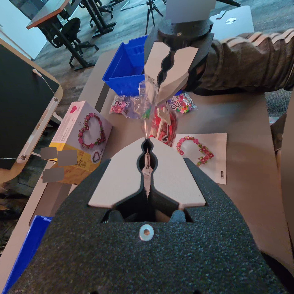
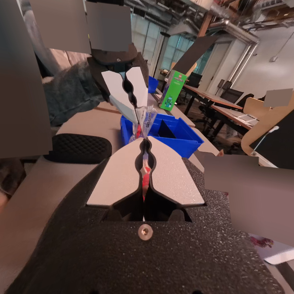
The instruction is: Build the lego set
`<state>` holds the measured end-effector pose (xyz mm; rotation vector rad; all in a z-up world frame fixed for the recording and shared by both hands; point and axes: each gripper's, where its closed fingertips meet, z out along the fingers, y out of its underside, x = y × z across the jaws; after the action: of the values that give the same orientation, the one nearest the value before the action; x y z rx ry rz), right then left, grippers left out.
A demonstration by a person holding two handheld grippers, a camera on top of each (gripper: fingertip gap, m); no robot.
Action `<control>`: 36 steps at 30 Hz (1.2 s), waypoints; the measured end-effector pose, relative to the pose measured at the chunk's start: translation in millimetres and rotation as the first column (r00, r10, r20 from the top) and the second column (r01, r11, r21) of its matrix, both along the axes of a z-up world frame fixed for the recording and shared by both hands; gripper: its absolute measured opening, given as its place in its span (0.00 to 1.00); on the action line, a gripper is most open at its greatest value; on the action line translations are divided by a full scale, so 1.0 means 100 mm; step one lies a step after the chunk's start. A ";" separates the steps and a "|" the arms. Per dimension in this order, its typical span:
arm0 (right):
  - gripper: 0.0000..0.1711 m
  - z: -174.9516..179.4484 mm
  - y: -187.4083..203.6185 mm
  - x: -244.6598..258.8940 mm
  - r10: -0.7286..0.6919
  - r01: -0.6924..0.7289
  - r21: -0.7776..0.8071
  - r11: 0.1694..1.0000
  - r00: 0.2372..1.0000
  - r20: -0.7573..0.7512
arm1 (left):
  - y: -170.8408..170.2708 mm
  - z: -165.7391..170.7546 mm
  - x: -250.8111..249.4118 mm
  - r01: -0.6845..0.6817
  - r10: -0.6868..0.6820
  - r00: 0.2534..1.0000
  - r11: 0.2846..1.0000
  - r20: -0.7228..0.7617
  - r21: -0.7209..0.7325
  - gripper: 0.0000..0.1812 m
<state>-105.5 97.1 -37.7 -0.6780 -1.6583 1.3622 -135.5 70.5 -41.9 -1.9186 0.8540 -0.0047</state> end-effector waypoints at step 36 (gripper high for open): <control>0.00 0.09 1.45 1.47 -0.471 0.405 0.341 0.849 0.871 0.139 | 1.64 0.31 1.89 0.532 -0.672 0.634 0.738 -0.382 -0.415 0.01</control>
<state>41.1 241.7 -28.2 -0.9804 -1.6957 0.7046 53.9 234.2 -11.1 -1.7915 1.9456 -0.0200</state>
